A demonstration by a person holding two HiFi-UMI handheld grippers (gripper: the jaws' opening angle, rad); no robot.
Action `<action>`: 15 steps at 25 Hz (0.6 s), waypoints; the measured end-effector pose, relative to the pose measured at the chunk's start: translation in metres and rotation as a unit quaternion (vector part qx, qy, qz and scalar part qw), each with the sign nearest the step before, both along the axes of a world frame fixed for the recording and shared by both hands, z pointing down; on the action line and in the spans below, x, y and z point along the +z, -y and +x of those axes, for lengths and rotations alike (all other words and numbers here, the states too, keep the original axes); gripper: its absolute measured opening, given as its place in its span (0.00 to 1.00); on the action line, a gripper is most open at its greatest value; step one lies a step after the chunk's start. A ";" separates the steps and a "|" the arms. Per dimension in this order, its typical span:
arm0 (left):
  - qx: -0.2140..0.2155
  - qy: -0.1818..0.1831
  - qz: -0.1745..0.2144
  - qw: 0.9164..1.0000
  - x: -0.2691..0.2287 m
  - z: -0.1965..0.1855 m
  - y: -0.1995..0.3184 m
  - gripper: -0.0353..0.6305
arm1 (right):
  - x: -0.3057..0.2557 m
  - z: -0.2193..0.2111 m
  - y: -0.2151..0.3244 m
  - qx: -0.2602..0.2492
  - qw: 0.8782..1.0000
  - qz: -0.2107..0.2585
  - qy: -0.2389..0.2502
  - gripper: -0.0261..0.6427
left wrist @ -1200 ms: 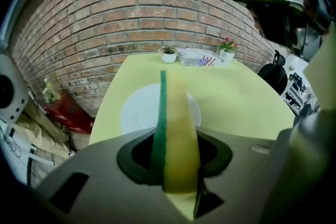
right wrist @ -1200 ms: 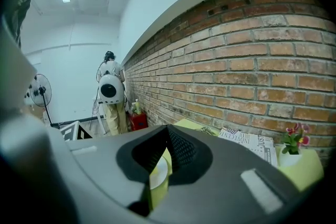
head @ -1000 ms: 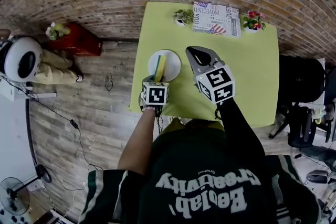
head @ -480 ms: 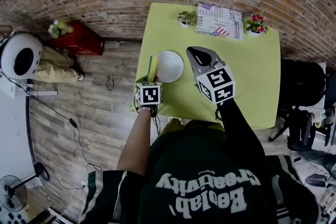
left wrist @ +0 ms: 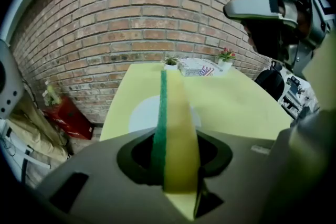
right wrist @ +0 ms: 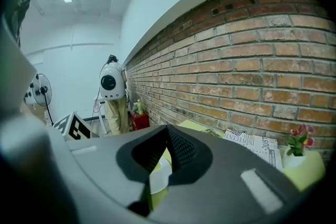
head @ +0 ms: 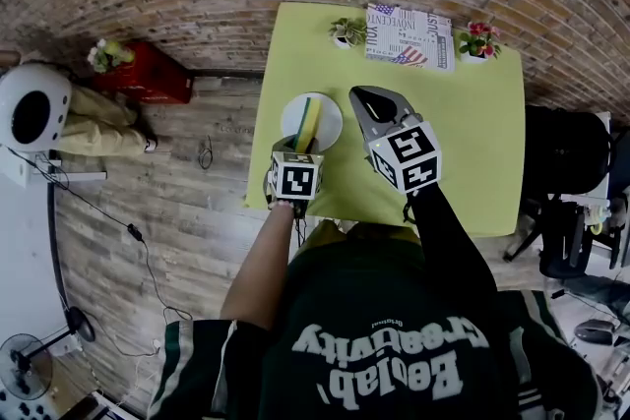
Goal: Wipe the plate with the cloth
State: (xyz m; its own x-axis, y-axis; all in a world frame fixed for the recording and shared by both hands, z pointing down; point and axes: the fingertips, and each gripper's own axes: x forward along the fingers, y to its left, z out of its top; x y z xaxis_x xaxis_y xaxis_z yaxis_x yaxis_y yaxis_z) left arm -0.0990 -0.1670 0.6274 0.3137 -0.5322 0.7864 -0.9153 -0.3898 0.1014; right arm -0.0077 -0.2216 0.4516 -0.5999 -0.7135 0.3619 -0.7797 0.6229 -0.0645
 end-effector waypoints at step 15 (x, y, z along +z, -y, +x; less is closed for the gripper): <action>0.055 -0.015 -0.054 0.997 0.026 0.046 -0.031 0.25 | 0.001 0.011 -0.005 0.010 1.000 -0.003 0.004 0.06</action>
State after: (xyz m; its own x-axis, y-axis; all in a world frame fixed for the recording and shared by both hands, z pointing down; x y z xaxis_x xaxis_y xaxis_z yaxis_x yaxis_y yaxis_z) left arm -0.0527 -0.1358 0.6537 0.3896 -0.4057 0.8268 -0.8633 -0.4734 0.1746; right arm 0.0031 -0.2166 0.4526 -0.5883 -0.7233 0.3615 -0.7915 0.6066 -0.0745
